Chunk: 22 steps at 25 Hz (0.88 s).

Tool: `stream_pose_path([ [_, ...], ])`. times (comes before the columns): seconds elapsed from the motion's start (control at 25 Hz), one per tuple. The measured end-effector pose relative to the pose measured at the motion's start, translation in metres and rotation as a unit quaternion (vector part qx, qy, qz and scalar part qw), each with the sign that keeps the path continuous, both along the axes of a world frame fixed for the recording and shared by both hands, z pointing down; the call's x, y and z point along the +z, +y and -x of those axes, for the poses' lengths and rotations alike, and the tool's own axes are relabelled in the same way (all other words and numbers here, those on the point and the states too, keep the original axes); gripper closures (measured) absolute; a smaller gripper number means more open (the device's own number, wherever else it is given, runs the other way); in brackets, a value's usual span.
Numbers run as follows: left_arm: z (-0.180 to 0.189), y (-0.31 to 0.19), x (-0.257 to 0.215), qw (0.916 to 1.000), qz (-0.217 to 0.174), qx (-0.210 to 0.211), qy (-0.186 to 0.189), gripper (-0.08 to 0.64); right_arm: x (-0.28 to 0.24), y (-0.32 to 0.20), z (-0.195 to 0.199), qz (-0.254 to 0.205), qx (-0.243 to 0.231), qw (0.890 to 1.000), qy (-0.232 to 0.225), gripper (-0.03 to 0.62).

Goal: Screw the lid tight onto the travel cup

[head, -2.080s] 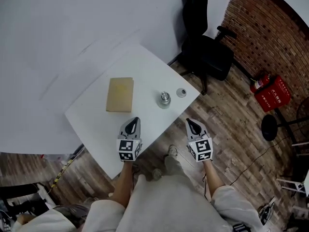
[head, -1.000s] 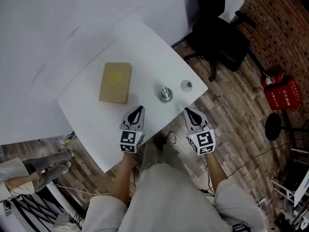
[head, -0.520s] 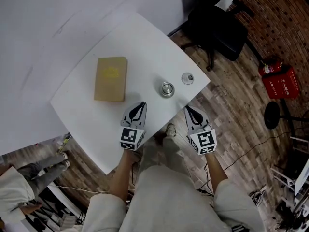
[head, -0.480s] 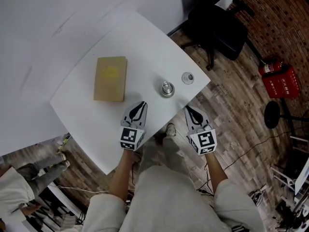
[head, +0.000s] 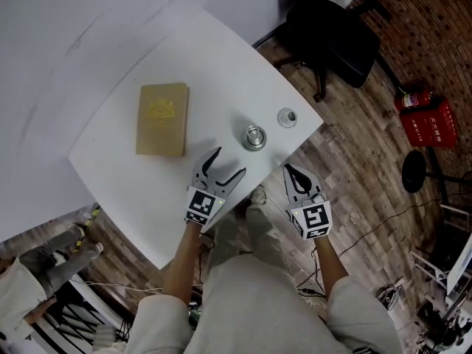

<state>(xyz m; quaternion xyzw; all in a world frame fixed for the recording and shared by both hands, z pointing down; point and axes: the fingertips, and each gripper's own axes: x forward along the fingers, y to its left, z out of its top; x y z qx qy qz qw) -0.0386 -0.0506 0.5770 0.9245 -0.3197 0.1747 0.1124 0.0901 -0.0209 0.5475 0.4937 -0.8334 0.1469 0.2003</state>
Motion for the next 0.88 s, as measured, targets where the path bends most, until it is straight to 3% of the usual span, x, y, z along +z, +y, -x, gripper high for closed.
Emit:
stream_pose_path([
  [0.56,-0.034,-0.033,0.019,0.9996,-0.004,0.026,-0.006,0.222,0.011,-0.014,-0.007,0.006,0.001,1.0,-0.008,0.592],
  [0.76,-0.045,-0.036,0.006,0.9992,-0.017,0.036,0.001,0.223,0.007,-0.019,-0.006,0.002,-0.01,1.0,-0.018,0.59],
  [0.88,-0.051,-0.041,0.003,0.9989,-0.028,0.038,-0.005,0.224,0.006,-0.021,-0.003,-0.001,-0.018,0.999,-0.028,0.512],
])
